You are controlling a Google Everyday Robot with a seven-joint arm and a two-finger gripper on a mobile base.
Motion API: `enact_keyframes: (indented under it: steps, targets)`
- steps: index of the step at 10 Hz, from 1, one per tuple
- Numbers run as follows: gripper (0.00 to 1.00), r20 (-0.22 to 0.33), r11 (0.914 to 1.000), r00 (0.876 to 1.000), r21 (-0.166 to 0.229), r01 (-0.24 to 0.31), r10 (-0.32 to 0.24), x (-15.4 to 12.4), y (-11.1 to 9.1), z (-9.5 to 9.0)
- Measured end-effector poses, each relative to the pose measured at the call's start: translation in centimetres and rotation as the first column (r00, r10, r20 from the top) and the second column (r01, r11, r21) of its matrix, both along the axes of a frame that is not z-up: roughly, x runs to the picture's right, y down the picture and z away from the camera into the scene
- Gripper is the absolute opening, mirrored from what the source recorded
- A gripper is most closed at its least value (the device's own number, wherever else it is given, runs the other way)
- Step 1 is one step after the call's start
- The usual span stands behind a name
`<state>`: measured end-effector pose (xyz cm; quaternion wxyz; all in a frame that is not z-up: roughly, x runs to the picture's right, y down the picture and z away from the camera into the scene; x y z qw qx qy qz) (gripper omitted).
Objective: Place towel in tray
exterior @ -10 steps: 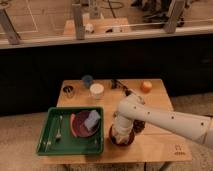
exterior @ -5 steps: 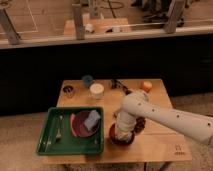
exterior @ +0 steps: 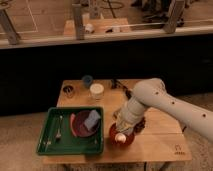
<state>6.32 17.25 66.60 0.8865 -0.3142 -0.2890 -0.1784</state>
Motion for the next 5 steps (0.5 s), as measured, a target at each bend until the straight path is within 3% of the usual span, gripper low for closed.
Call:
enact_keyframes:
  steps: [2, 5]
  targets:
    - [0.03, 0.081, 0.9999, 0.997, 0.009, -0.005, 0.004, -3.2, -0.8, -1.9]
    - [0.03, 0.217, 0.9998, 0.976, 0.008, 0.018, -0.019, -11.4, -0.5, -4.3]
